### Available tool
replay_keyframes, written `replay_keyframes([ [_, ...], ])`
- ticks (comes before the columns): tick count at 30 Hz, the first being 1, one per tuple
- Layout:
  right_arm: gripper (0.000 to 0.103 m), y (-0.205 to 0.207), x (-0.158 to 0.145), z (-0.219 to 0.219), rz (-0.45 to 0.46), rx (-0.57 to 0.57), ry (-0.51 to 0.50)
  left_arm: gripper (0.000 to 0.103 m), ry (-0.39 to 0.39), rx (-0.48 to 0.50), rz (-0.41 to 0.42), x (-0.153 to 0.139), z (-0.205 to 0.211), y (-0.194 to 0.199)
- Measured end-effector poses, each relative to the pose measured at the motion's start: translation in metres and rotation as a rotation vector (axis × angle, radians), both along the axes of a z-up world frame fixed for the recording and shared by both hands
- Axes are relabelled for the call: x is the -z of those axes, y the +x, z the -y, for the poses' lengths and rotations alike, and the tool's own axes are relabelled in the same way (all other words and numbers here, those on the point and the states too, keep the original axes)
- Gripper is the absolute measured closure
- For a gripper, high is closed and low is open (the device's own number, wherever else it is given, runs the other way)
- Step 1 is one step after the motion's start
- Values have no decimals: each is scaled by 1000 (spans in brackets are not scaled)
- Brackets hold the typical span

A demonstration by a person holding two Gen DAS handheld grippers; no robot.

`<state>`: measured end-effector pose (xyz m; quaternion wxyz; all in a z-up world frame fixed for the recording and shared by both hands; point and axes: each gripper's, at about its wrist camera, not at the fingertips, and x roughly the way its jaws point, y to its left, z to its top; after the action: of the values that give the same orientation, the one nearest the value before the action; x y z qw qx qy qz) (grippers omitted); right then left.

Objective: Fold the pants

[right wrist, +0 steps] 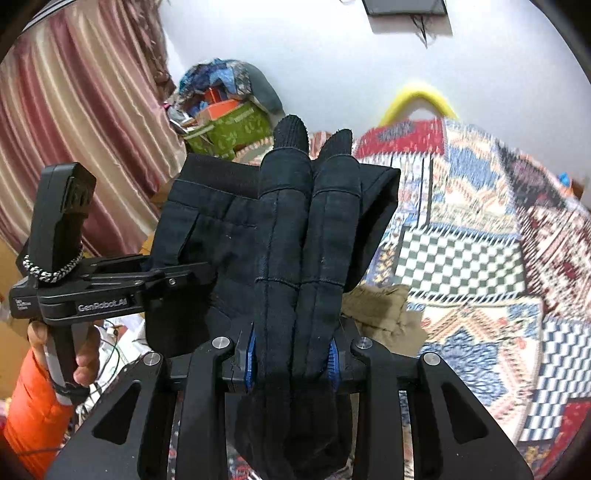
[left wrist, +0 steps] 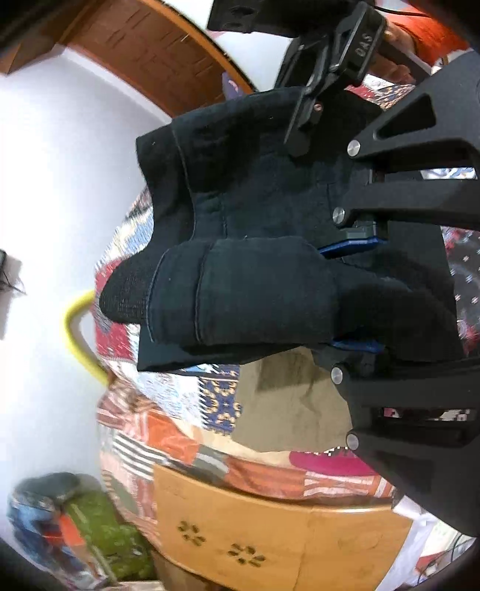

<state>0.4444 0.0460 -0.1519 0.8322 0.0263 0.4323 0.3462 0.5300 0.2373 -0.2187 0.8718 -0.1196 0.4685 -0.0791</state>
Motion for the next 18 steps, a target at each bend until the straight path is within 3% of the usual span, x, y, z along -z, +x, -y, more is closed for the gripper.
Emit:
replay_keyframes([
  [5,77,15,33,-8,-67,18,-11,67,-34,-32,-91,45,-16,23],
  [8,77,25,46,-8,-92,41,-15,66,-49,-37,-114,57,-21,32],
  [11,75,31,55,-4,-108,58,-22,57,-47,-56,-122,63,-27,37],
  [13,73,32,58,-4,-100,57,-55,45,-10,-85,-122,65,-31,38],
  [18,67,17,46,-10,-22,7,-168,39,27,-111,-95,59,-36,26],
])
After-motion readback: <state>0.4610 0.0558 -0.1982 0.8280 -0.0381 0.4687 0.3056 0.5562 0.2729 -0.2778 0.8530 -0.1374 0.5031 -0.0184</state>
